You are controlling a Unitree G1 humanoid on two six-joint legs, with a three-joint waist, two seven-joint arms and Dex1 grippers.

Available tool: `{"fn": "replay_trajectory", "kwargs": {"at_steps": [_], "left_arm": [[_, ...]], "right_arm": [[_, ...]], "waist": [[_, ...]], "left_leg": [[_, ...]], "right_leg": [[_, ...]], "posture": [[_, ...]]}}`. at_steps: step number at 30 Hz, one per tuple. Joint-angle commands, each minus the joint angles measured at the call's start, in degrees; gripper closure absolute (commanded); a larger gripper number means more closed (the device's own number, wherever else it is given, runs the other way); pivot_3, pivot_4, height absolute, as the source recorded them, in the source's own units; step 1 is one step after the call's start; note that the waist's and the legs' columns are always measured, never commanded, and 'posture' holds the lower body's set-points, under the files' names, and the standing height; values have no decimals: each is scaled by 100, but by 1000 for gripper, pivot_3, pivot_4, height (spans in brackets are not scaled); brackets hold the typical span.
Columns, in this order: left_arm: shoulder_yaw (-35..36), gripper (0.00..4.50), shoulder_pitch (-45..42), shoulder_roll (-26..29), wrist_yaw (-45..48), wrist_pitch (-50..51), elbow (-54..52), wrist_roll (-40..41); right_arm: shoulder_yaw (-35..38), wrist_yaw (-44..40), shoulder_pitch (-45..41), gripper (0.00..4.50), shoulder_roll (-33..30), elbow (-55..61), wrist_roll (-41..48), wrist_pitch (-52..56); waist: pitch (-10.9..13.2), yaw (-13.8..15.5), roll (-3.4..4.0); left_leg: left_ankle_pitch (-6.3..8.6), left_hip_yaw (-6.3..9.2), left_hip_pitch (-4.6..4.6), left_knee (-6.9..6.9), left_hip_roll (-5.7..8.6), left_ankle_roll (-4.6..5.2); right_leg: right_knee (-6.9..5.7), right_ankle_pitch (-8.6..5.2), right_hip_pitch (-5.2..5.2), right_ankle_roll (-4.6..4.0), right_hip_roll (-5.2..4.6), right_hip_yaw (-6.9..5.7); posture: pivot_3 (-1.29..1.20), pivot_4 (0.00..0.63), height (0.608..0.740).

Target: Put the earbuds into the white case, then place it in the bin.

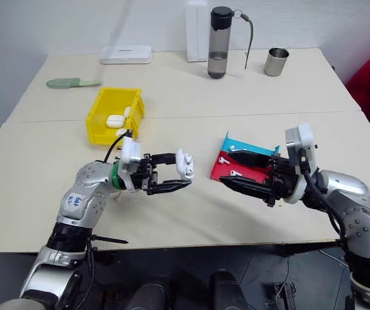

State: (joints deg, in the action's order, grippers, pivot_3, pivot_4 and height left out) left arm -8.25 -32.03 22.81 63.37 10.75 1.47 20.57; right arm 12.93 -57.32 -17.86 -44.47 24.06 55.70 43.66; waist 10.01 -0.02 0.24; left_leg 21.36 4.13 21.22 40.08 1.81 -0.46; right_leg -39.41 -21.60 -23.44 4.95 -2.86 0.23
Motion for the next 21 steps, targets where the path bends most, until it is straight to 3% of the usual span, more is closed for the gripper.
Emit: {"fn": "replay_trajectory", "kwargs": {"at_steps": [1, 9, 15, 21], "left_arm": [[-328, 1732, -241, 151, -113, -31, -36, -543], [-801, 1732, -450, 207, -121, 25, -57, -1077], [-777, 1732, -435, 165, -95, 59, -161, -962], [-592, 1732, -323, 255, -15, 161, -295, -738]], "right_arm": [[-530, -116, -304, 1799, -65, 401, -503, -325], [-1581, 903, -1475, 4447, 288, 597, -535, 755], [-2216, 1188, -1633, 4447, 315, 257, -1328, 849], [-1694, 995, -1074, 4447, -98, 48, -1277, 964]], "waist": [[0, -8, -1], [2, -4, -3], [2, 19, -3], [2, 22, -4]], "left_leg": [[0, 0, 0, 0, 0, 0], [0, 4, 4, -1, 0, 0], [0, 8, 8, 1, 4, 0], [0, 12, 9, -1, 7, 1]], "right_leg": [[0, 0, -1, 0, 0, 0], [2, 0, -7, 0, -3, -2], [3, 0, -8, 0, -11, -6], [3, 0, -7, 0, -14, -10]], "posture": [[0, 150, 740], [0, 150, 740], [0, 150, 740], [0, 150, 740]]}}
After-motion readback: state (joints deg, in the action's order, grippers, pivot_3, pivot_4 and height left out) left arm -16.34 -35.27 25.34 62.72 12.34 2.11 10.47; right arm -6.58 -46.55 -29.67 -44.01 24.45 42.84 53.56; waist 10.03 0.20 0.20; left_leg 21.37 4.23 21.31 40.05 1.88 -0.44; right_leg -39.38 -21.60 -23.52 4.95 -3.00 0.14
